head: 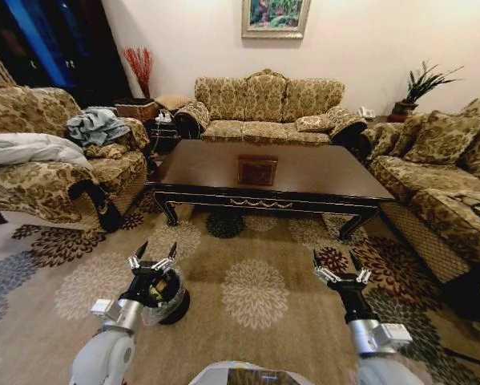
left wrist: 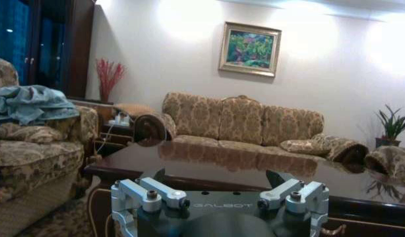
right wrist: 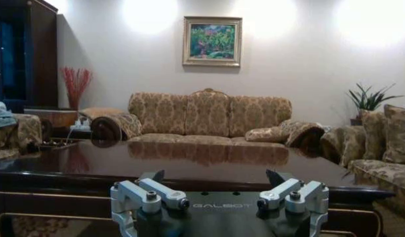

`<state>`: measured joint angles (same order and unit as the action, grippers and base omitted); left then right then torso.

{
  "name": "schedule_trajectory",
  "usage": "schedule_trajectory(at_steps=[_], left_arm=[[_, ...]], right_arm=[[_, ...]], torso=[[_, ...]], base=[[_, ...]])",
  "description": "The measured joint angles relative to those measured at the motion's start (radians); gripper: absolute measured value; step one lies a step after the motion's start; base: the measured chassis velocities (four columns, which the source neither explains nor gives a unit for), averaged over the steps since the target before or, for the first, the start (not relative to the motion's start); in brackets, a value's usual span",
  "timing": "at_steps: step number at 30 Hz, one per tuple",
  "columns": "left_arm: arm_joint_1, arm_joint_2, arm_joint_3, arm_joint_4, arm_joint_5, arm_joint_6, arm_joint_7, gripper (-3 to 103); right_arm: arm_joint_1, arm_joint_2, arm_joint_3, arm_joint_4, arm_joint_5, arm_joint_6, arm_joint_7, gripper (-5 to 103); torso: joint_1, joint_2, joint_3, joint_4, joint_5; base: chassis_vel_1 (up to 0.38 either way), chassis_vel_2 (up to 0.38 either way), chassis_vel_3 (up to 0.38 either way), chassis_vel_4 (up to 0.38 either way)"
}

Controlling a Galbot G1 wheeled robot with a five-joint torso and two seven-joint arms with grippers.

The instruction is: Move to the front of the table and place the trash on the table into the trash bin.

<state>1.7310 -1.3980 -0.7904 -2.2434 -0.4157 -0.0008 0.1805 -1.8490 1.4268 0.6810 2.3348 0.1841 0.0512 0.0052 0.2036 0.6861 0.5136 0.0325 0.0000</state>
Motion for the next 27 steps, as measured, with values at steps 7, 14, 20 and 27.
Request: schedule_trajectory(at_steps=[7, 14, 20, 27], left_arm=[[0.007, 0.000, 0.001, -0.019, -0.001, 0.010, 0.006, 100], [0.023, 0.000, 0.014, -0.047, -0.020, 0.026, -0.002, 100], [0.043, 0.029, 0.037, -0.072, -0.067, 0.078, -0.025, 100], [0.029, 0.032, 0.042, -0.057, -0.041, 0.092, -0.049, 100]], right_arm=[[-0.001, 0.002, 0.017, -0.007, 0.008, 0.007, -0.005, 100], [0.000, 0.011, 0.018, -0.027, 0.016, 0.036, -0.016, 100], [0.000, 0.032, 0.039, -0.057, 0.012, 0.071, -0.046, 100], [-0.003, 0.047, 0.056, -0.042, 0.034, 0.055, -0.051, 100]], torso=[[0.000, 0.000, 0.000, 0.0000, 0.0000], [0.000, 0.000, 0.000, 0.0000, 0.0000], [0.000, 0.000, 0.000, 0.0000, 0.0008], [0.000, 0.000, 0.000, 0.0000, -0.0007]], base=[[-0.059, -0.067, 0.057, 0.047], [-0.169, -0.164, 0.174, 0.161], [-0.117, -0.134, 0.123, 0.113], [-0.008, 0.002, 0.006, 0.007]])
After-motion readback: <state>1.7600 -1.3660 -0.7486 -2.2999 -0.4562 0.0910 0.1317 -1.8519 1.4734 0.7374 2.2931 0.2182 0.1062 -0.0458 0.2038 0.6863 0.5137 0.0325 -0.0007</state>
